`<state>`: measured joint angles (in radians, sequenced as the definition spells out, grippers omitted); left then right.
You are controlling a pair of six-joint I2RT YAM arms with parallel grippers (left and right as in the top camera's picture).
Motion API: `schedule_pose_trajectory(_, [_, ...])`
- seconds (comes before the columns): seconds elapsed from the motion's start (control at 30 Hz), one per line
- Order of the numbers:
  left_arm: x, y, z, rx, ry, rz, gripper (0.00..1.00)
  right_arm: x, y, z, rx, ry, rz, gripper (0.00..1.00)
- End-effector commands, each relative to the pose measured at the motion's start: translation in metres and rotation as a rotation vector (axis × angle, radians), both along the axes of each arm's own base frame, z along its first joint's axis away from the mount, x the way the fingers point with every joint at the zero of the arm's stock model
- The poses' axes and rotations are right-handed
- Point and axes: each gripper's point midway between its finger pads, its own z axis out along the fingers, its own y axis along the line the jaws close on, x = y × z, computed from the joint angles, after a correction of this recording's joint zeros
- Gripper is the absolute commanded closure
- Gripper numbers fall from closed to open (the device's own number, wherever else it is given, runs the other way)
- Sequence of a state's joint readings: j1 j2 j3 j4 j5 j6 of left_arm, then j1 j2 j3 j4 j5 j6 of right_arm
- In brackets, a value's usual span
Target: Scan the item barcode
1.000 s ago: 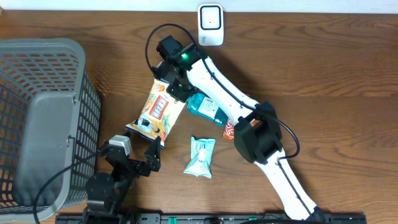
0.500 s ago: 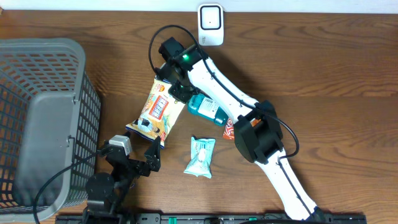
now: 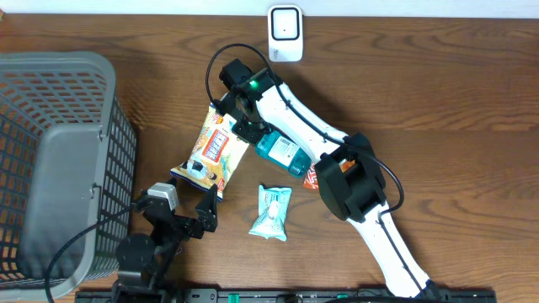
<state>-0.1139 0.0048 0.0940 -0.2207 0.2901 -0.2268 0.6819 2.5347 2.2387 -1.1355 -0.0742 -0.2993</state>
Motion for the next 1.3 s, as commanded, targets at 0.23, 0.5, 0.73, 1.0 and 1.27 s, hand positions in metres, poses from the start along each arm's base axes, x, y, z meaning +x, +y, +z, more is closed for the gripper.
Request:
schedule_pose_trajectory(0.23, [-0.002,-0.002,-0.013,0.019,0.033,-0.017,0.02,0.030,-0.022,0.035,-0.080,-0.133,-0.112,0.99])
schedule_pose_trajectory(0.5, [-0.002,-0.002,-0.013,0.019,0.032,-0.017,0.02,0.049,-0.008,0.099,0.041,-0.216,-0.270,0.99])
schedule_pose_trajectory(0.73, [-0.002,-0.002,-0.013,0.019,0.033,-0.017,0.02,0.061,0.001,0.138,0.151,-0.266,-0.345,0.89])
schedule_pose_trajectory(1.0, [-0.002,-0.002,-0.013,0.019,0.033,-0.017,0.02,0.025,-0.007,0.061,0.034,-0.074,-0.176,0.39])
schedule_pose_trajectory(1.27, [-0.002,-0.002,-0.013,0.019,0.033,-0.017,0.02,0.034,-0.015,0.024,0.030,-0.071,-0.197,0.52])
